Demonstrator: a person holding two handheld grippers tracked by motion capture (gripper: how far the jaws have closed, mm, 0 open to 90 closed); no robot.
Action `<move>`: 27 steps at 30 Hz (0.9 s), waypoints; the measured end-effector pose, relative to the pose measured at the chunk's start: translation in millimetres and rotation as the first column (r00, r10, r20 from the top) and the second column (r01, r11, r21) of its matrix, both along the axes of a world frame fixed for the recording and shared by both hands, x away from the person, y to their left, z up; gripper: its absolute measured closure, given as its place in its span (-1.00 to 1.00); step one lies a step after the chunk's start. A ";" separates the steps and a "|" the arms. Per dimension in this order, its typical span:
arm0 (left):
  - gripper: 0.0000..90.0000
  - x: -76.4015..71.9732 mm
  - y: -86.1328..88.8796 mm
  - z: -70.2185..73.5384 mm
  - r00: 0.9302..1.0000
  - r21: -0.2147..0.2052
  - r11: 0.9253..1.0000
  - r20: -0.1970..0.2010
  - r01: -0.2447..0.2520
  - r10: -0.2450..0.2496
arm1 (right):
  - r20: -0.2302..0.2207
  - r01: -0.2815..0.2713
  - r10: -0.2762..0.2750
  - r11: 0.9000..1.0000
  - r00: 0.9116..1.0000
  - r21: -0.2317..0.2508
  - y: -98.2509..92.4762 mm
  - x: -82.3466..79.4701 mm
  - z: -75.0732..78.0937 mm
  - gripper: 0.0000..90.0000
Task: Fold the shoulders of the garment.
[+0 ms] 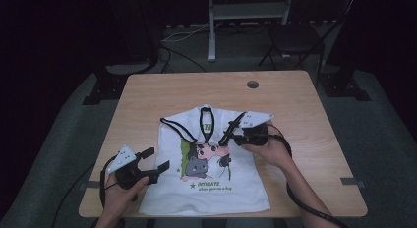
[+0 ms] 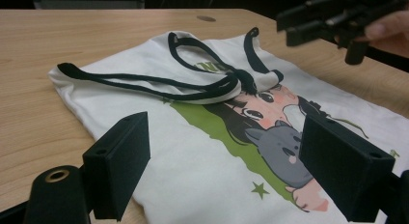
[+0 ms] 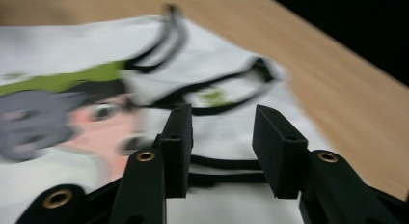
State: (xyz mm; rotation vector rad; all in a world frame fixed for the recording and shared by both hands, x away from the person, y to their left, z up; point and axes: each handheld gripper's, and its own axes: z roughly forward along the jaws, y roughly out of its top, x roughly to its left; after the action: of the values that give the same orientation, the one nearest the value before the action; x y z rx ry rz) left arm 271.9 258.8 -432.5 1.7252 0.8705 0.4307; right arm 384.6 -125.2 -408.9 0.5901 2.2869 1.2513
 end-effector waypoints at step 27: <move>-0.59 1.0 -0.9 -0.3 1.000 0.006 1.000 0.001 0.004 -0.004 | -0.093 0.012 -0.022 0.994 0.995 -0.109 21.1 -1.0 -23.6 0.14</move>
State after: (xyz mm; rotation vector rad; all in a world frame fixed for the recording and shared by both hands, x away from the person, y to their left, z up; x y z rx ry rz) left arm 272.9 257.9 -432.7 1.7319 0.8651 0.4321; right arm 383.6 -104.0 -432.5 0.6411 2.4045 1.1051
